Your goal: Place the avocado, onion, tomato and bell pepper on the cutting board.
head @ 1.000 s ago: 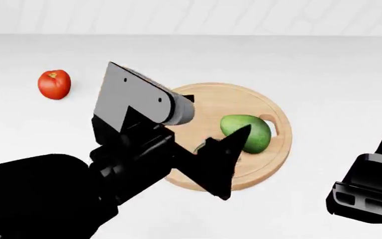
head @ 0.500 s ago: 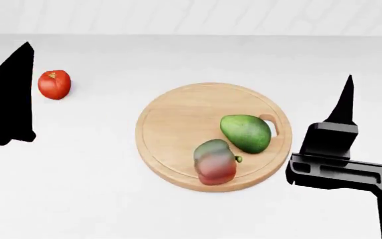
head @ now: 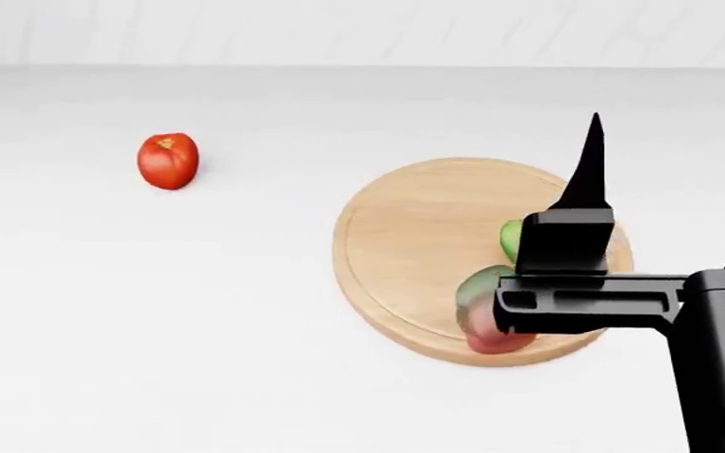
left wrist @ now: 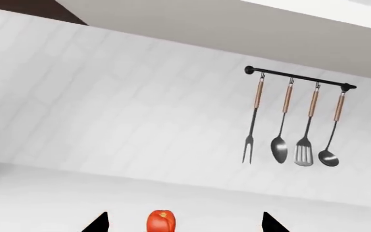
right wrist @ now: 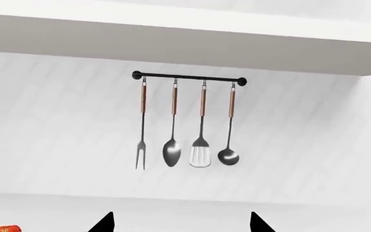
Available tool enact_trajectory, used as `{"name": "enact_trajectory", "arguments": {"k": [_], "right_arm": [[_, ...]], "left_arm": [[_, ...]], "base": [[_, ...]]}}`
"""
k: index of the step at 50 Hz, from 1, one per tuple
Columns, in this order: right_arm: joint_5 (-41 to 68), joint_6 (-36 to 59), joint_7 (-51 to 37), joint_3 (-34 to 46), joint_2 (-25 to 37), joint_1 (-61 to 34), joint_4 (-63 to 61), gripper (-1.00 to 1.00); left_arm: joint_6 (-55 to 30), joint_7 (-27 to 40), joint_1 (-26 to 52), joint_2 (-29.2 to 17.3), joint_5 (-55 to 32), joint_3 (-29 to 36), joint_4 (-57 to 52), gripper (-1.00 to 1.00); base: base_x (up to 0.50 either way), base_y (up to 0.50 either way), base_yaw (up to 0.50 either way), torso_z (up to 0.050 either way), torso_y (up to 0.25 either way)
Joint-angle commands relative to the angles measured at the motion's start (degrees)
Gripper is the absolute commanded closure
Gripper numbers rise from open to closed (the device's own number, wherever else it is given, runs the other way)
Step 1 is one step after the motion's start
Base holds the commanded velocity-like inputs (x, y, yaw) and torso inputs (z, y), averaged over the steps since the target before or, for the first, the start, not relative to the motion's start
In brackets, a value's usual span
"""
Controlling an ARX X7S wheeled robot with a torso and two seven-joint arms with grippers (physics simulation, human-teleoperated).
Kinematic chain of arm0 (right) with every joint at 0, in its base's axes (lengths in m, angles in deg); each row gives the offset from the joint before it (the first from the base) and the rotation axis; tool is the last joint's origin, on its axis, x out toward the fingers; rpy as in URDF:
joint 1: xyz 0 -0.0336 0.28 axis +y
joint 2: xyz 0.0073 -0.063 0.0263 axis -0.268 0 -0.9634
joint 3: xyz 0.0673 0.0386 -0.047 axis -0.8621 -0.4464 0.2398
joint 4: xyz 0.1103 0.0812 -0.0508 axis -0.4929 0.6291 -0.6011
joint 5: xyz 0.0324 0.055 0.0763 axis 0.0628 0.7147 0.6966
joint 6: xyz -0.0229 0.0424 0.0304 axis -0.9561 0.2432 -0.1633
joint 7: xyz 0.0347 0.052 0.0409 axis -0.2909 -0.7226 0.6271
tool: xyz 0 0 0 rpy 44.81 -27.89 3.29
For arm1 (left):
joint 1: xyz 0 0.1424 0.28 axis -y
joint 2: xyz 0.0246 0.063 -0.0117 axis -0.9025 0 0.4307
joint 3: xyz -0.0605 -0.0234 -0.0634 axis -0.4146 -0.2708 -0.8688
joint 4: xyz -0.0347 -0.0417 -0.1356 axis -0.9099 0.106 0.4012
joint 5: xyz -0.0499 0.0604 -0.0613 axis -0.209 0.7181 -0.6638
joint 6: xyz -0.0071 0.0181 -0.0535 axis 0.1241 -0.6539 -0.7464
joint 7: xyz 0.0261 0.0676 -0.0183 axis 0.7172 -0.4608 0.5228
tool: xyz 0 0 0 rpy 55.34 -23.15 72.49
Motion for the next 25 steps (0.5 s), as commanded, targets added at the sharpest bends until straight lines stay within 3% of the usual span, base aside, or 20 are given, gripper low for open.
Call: {"name": "enact_trajectory", "arguments": {"k": [1,25], "right_arm": [[0.0,1.0,-0.2,1.8,-0.4,-1.8,-0.3,-1.00],[1.2,1.1,-1.7,2.8,-0.5,-2.5,-0.8,-1.00]], "left_arm": [[0.9,0.1,-2.7,-0.9,0.3,-1.5,-0.5,-1.00],[1.3,0.4,-4.0,-2.0,-0.5,-2.2,-1.1,-1.00]], "base": [[0.00,0.50,0.00,0.000,0.000],[0.00,0.50,0.00,0.000,0.000]]}}
